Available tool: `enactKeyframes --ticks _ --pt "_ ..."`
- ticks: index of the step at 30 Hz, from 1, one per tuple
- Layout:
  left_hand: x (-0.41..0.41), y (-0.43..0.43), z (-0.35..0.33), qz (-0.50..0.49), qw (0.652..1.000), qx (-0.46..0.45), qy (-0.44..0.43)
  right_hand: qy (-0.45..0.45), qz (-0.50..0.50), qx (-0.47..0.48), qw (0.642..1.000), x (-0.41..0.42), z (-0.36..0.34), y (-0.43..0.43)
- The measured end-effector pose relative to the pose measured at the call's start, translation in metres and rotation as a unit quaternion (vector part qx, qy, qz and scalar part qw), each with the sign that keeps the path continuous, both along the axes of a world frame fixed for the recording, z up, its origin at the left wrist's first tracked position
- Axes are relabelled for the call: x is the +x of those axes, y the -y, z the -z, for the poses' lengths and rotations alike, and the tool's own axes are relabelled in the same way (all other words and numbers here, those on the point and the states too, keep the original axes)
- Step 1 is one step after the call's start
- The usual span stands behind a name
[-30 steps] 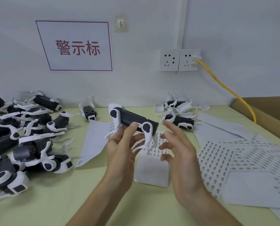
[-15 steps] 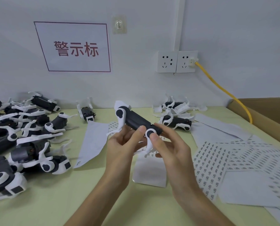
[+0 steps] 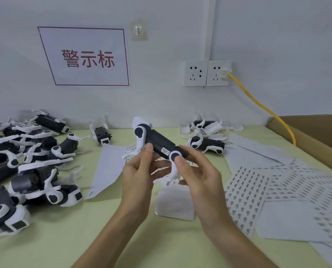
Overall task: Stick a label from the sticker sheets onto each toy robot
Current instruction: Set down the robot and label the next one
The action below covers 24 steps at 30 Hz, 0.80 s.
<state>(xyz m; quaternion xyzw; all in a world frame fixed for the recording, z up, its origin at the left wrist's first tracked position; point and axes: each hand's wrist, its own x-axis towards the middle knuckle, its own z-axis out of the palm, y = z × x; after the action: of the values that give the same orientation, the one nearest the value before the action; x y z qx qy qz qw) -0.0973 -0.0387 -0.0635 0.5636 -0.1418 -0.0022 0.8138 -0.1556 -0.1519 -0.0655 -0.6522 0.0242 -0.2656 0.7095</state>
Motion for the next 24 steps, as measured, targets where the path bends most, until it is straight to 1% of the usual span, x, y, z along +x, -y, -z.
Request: enactKeyframes --ticks 4,9,12,15,18,20,22,24 --pt "0.000 -0.001 0.002 0.033 0.999 0.017 0.022 -0.009 0.004 -0.004 1.000 0.000 0.000 0.002" --pt "0.003 -0.001 0.006 -0.003 0.999 0.039 0.036 -0.050 -0.038 0.006 0.998 0.001 -0.002 0.003" --pt "0.006 -0.005 0.009 -0.010 0.999 0.031 0.019 -0.075 -0.053 0.001 0.996 0.002 -0.002 0.004" --pt "0.009 -0.008 0.010 -0.014 0.999 0.047 -0.004 -0.106 -0.060 0.010 0.993 0.002 -0.005 0.004" --pt "0.012 -0.008 0.010 -0.011 0.997 0.070 -0.030 -0.132 -0.066 0.062 0.987 0.003 -0.008 0.008" --pt "0.017 -0.008 0.011 -0.013 0.994 0.099 -0.046 -0.166 -0.070 0.130 0.975 0.004 -0.008 0.014" --pt "0.019 -0.008 0.014 -0.008 0.988 0.148 -0.032 -0.205 -0.082 0.197 0.955 0.007 -0.006 0.020" --pt "0.018 -0.008 0.019 -0.004 0.979 0.204 -0.005 -0.223 -0.094 0.259 0.935 0.010 -0.005 0.028"
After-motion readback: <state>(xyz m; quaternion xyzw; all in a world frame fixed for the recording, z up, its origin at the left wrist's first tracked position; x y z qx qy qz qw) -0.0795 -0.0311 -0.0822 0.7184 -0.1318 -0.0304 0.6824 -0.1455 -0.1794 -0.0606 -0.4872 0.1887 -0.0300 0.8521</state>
